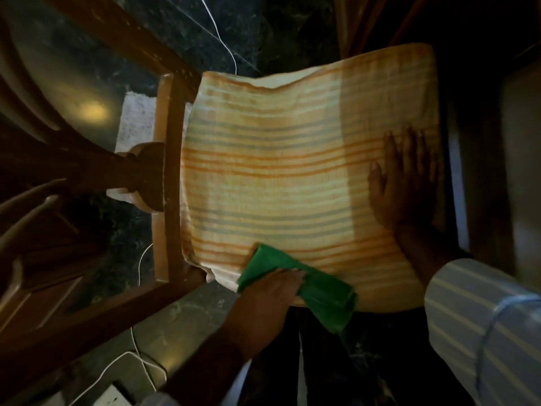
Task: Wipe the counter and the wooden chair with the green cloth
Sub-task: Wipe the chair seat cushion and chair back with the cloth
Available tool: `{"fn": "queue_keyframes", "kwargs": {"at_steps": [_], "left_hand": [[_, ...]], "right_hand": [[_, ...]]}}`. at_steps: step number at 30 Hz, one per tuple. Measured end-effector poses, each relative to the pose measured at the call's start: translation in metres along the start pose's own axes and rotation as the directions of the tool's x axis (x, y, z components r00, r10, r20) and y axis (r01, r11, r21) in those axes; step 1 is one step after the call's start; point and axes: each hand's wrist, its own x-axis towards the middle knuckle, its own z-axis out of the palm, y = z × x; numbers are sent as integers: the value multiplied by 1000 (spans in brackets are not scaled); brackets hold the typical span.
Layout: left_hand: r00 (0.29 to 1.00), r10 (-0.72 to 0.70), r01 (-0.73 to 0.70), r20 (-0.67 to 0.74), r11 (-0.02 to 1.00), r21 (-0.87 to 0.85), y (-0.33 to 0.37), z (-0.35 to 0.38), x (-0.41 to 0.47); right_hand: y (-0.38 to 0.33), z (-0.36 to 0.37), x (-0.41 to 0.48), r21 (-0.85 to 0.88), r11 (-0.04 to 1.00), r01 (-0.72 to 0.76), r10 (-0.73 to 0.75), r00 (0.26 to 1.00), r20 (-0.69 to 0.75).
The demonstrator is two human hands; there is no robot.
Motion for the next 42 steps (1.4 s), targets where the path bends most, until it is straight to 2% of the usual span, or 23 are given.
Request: {"fn": "queue_keyframes", "kwargs": {"at_steps": [2,4,6,8,11,13,15,17,21,27,31,32,34,37,38,40,42], "left_hand": [[966,-218,195,-142,967,-161,-4,-32,3],[828,-373,329,-419,928,-176,-11,-79,20],[693,-341,336,-636,932,-134,-28,-127,45],[613,-271,344,-742,937,-58,-51,-164,78],[610,-352,415,-710,905,-92,-86,-187,134],[660,-407,459,-632,884,-89,-104,-176,164],[733,-416,506,-539,862,23,-113,-149,182],[793,-357,481,-493,864,148,-112,-121,181],[830,-207,412,-518,854,319,-83,-66,146],[933,-161,215,-323,966,141,-29,-1,67],[948,-183,169,-260,983,-72,-24,-16,55],[938,-221,189,-265,972,-140,-25,-26,55],[880,-297,233,-370,950,-209,-28,-45,55],[687,-436,409,-581,893,-187,-40,-60,53],[622,-526,511,-580,834,-208,-44,-60,52],[516,-723,652,-460,680,-336,-48,-56,52],[483,-803,668,-348,595,-447,-46,-54,56]], "right_hand": [[-1,-1,0,-1,1000,-3,3,1000,6],[-3,-3,-1,3,1000,-5,5,1000,12],[-3,-5,-1,3,1000,-4,4,1000,15],[-4,-6,-1,3,1000,-2,2,1000,22],[-5,-6,-1,1,1000,-1,1,1000,27],[-5,-6,-1,-3,1000,3,-3,1000,23],[-5,-5,-1,-8,1000,3,-3,1000,21],[-5,-3,-2,-16,1000,8,-8,1000,9],[-4,1,-2,-20,1000,13,-14,999,-37],[-5,-1,-2,-23,1000,-1,1,1000,8],[-7,-8,0,-19,1000,-8,9,999,44],[-7,-9,0,-19,1000,-10,11,998,54],[-9,-11,0,-19,1000,-12,14,996,92],[-17,-17,-1,-4,999,-54,54,984,172],[-23,-18,-2,6,996,-85,82,978,190],[-38,-21,-6,42,986,-160,147,964,219],[-51,-29,-13,118,974,-193,156,951,266]]}}
